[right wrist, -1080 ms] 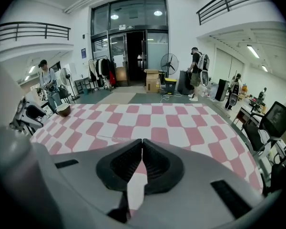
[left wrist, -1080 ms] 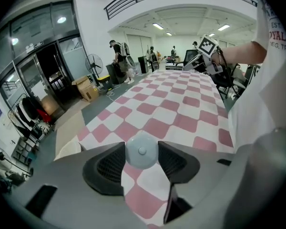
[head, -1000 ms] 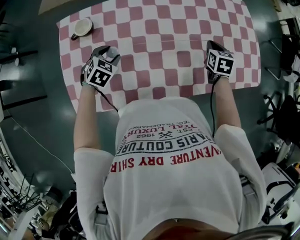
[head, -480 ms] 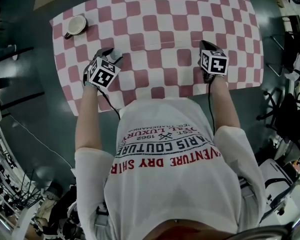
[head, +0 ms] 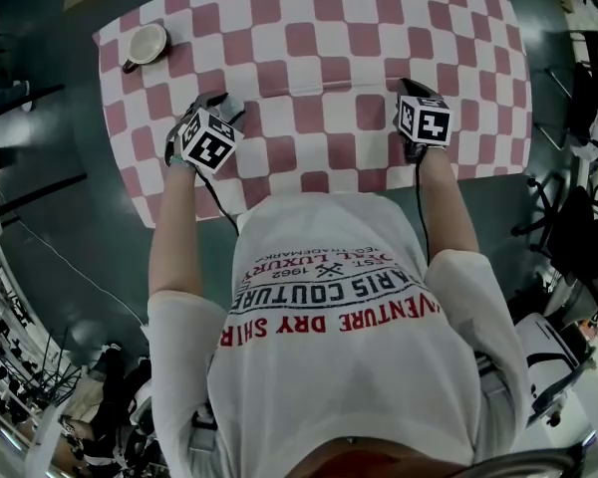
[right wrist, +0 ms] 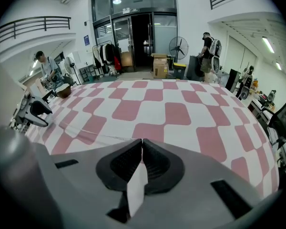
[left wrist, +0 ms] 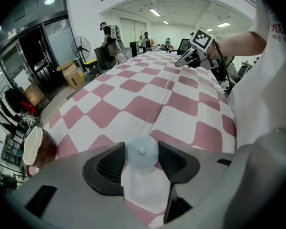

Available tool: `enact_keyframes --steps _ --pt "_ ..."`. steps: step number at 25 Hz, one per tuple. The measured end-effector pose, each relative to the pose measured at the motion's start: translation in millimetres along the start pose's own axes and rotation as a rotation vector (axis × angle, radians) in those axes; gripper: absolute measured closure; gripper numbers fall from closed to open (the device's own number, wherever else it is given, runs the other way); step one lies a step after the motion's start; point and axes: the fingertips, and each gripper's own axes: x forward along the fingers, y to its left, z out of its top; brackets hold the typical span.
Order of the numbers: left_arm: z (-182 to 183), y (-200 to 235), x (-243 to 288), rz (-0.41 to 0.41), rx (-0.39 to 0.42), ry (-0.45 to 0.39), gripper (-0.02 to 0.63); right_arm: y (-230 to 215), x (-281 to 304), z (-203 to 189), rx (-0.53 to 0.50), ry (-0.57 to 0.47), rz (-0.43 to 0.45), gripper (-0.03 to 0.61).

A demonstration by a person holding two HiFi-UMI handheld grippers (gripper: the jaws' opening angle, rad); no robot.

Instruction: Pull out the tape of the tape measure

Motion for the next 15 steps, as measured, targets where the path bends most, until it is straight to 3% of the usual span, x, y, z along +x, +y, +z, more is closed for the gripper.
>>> enact_keyframes --steps 15 --pt "-4.3 1.6 14.2 -0.004 -0.107 -0.018 0.380 0.1 16.1 -18.2 0.012 0.028 0.012 0.543"
